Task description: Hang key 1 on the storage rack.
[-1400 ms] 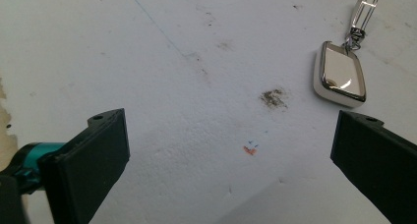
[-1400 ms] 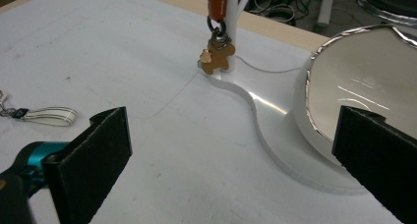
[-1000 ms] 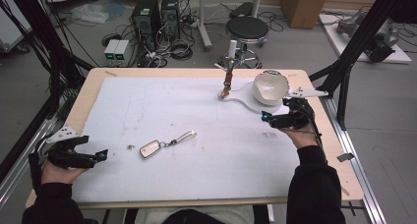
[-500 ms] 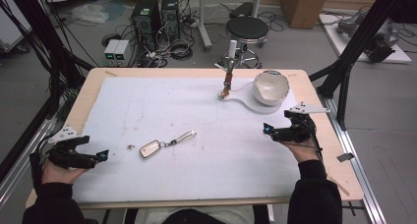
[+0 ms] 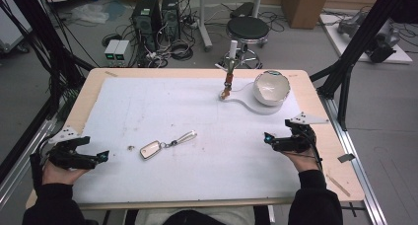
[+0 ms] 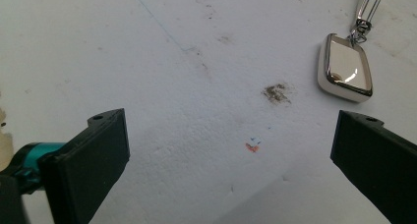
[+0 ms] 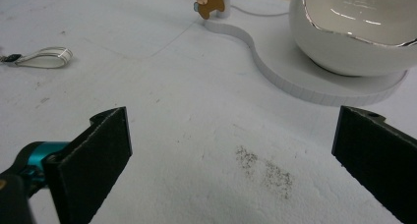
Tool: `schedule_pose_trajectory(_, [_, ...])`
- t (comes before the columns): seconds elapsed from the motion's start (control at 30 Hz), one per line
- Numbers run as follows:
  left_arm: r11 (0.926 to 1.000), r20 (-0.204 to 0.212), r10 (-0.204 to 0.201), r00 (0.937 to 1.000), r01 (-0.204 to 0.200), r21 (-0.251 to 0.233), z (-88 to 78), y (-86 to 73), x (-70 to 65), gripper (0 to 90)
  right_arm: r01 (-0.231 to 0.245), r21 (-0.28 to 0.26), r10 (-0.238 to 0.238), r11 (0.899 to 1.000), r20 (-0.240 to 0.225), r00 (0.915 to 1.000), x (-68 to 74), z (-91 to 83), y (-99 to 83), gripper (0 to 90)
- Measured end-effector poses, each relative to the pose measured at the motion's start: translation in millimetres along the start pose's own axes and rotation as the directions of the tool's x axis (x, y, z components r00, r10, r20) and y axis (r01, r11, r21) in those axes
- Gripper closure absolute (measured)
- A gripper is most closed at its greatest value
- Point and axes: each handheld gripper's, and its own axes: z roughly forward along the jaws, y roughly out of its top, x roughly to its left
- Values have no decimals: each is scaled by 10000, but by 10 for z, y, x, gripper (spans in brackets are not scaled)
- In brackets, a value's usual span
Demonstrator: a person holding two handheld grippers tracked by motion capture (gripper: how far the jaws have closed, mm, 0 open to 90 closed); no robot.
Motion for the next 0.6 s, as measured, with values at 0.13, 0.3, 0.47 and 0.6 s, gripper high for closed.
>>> schedule_pose_trajectory(0.13, [10000,9,-5,10000,5,-20,-3,-1,2,17,-44,-25,44,10000,42,10000,12,-8,-63,5])
schedule_pose_trajectory(0.3, [10000,23,1,10000,-1,9,-1,-1,-2,17,-36,-27,36,10000,8,10000,13,-21,-122,5])
schedule_pose_trajectory(0.47, [10000,16,-31,10000,31,-33,-3,-1,5,17,-193,-61,193,9998,43,9998,0,-56,-199,5])
schedule_pose_trajectory(0.6, [10000,36,-32,10000,32,-7,4,0,7,17,-210,-118,211,9997,109,9997,-5,-87,-257,5])
